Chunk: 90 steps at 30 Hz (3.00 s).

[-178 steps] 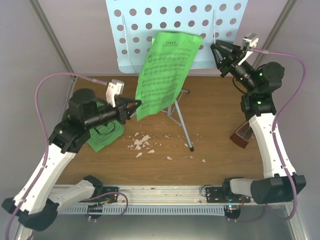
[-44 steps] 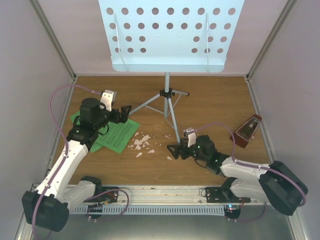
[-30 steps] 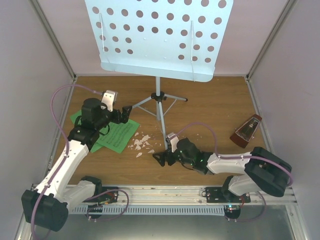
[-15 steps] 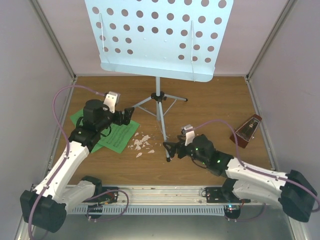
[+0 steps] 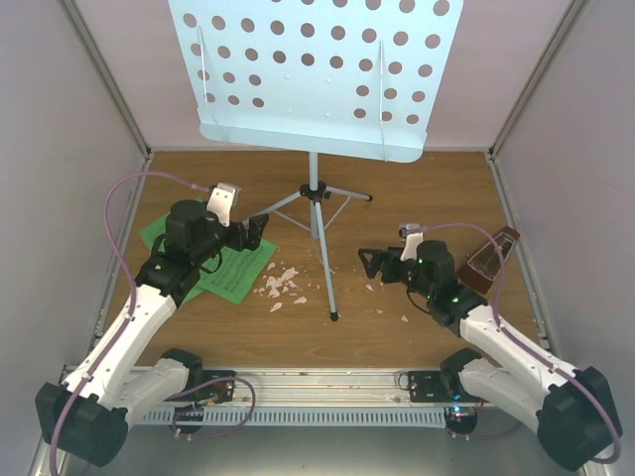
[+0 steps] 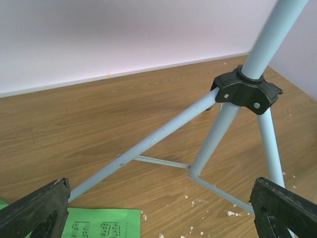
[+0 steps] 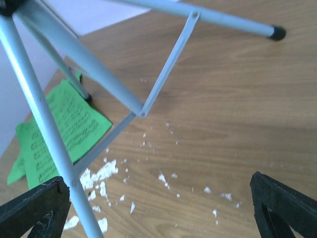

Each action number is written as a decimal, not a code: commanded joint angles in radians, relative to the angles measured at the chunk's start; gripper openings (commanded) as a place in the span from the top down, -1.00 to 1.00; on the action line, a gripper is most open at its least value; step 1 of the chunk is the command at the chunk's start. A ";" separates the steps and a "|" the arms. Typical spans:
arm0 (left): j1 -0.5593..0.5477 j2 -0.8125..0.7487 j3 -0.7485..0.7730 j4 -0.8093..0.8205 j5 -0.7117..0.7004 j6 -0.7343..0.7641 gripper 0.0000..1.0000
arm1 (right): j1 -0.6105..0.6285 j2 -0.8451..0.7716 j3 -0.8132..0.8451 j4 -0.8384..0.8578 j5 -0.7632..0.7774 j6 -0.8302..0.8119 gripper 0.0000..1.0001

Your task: Pack up the instrument practice props

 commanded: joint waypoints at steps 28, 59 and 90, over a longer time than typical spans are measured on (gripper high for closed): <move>-0.049 0.041 0.004 0.025 -0.033 0.007 -0.98 | -0.146 0.591 0.429 0.563 -0.606 0.438 -0.67; -0.052 0.041 0.011 0.021 -0.036 0.004 -0.98 | -0.112 0.774 0.514 0.678 -0.645 0.438 0.20; -0.054 0.047 0.013 0.015 -0.039 0.001 -0.98 | -0.112 0.707 0.371 0.864 -0.698 0.166 0.46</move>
